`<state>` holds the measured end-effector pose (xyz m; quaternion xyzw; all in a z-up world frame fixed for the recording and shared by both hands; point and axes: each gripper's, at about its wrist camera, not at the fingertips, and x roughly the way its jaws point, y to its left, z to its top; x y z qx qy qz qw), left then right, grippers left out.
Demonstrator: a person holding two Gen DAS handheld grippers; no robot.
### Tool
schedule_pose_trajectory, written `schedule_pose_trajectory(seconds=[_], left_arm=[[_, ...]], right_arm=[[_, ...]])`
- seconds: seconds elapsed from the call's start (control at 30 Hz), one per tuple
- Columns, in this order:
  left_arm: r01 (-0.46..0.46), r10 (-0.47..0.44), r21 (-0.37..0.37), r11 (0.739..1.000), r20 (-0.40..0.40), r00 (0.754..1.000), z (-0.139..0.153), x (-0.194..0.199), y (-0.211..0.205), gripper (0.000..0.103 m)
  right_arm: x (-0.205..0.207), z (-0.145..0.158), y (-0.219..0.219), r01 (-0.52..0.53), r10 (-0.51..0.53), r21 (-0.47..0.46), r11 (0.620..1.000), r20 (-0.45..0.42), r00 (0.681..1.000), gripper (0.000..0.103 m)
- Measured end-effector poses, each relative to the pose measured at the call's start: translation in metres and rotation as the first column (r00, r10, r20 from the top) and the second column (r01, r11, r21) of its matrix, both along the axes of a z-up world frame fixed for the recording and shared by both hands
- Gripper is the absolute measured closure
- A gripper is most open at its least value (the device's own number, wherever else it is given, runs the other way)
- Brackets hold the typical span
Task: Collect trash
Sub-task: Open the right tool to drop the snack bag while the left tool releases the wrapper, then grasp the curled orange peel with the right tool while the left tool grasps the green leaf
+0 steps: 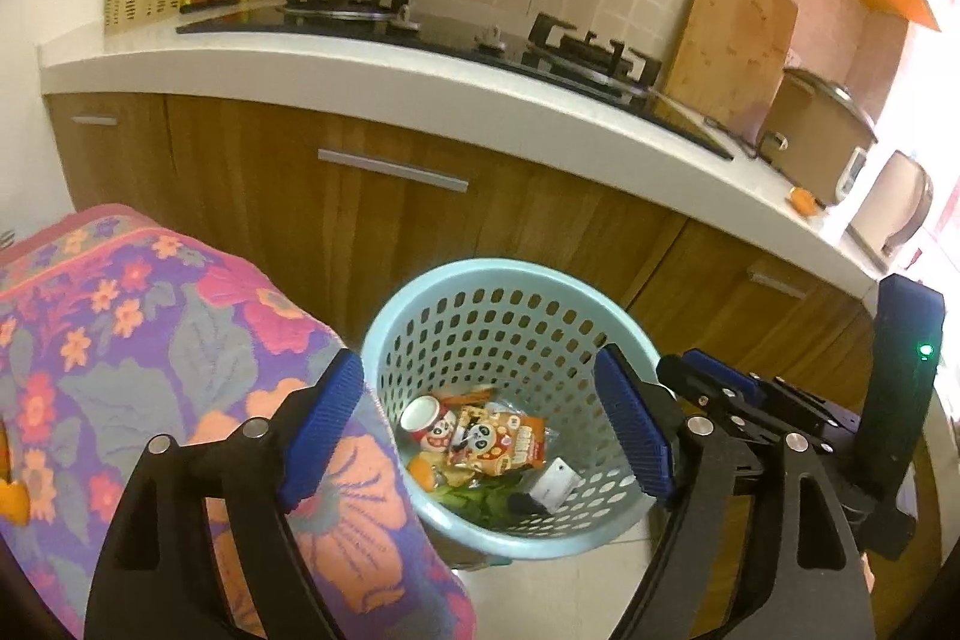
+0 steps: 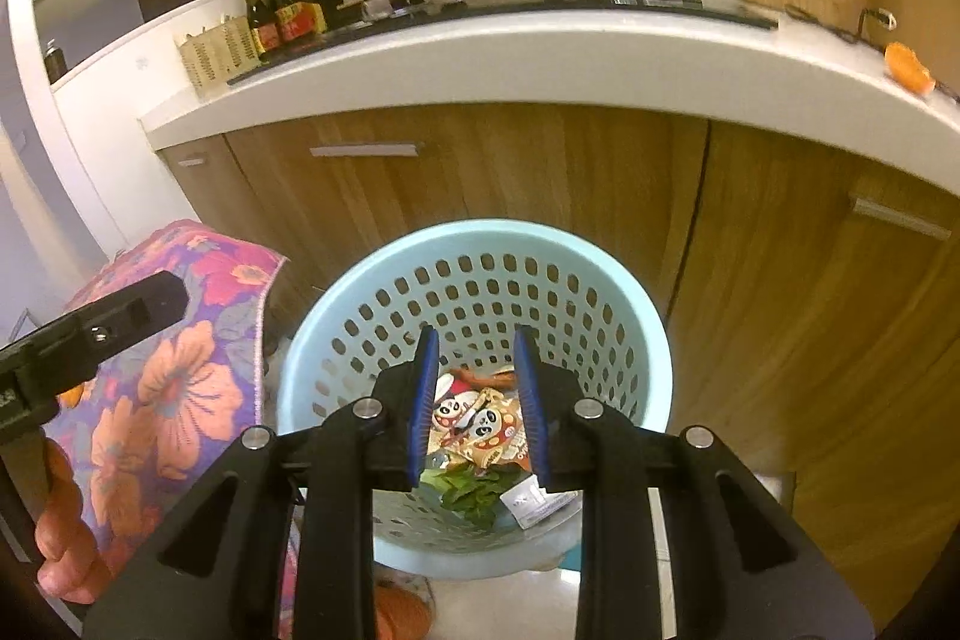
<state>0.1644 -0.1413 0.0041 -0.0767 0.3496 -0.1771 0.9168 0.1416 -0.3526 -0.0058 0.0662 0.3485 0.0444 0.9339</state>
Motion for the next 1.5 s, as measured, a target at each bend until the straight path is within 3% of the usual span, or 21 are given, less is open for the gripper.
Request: schedule_pose_trajectory(seconds=[0.1, 0.33, 0.57, 0.73, 0.93, 1.23, 1.37, 1.5], left_arm=[[-0.012, 0.012, 0.001, 1.000, 0.013, 1.000, 0.005, -0.008, 0.010, 0.025], [-0.061, 0.062, -0.016, 0.998, 0.072, 0.995, 0.024, -0.032, 0.043, 0.025], [-0.167, 0.171, -0.048, 0.985, 0.108, 0.979, 0.037, -0.053, 0.096, 0.025], [-0.245, 0.242, -0.004, 0.970, 0.151, 0.958, 0.043, -0.070, 0.133, 0.025], [-0.399, 0.395, -0.011, 0.917, 0.169, 0.903, 0.045, -0.097, 0.197, 0.019], [-0.610, 0.605, -0.004, 0.792, 0.126, 0.786, 0.029, -0.127, 0.301, 0.019], [-0.642, 0.639, 0.014, 0.767, 0.083, 0.765, 0.015, -0.133, 0.326, 0.021], [-0.636, 0.636, -0.015, 0.772, -0.007, 0.772, -0.004, -0.131, 0.347, 0.028]], right_arm=[[-0.005, 0.006, 0.006, -0.007, 0.007, 0.000, 1.000, 0.024, 1.000, 0.060], [-0.012, 0.023, 0.041, -0.071, 0.072, -0.026, 0.997, 0.062, 0.995, 0.059], [-0.016, 0.031, 0.088, -0.160, 0.164, -0.057, 0.985, 0.079, 0.983, 0.056], [-0.022, 0.036, 0.122, -0.217, 0.224, -0.081, 0.973, 0.092, 0.970, 0.056], [-0.028, 0.041, 0.171, -0.297, 0.309, -0.119, 0.948, 0.101, 0.946, 0.056], [-0.037, 0.043, 0.257, -0.433, 0.447, -0.133, 0.892, 0.112, 0.887, 0.056], [-0.037, 0.039, 0.294, -0.494, 0.504, -0.102, 0.863, 0.134, 0.853, 0.049], [-0.028, 0.029, 0.331, -0.552, 0.558, -0.079, 0.830, 0.099, 0.824, 0.048]])
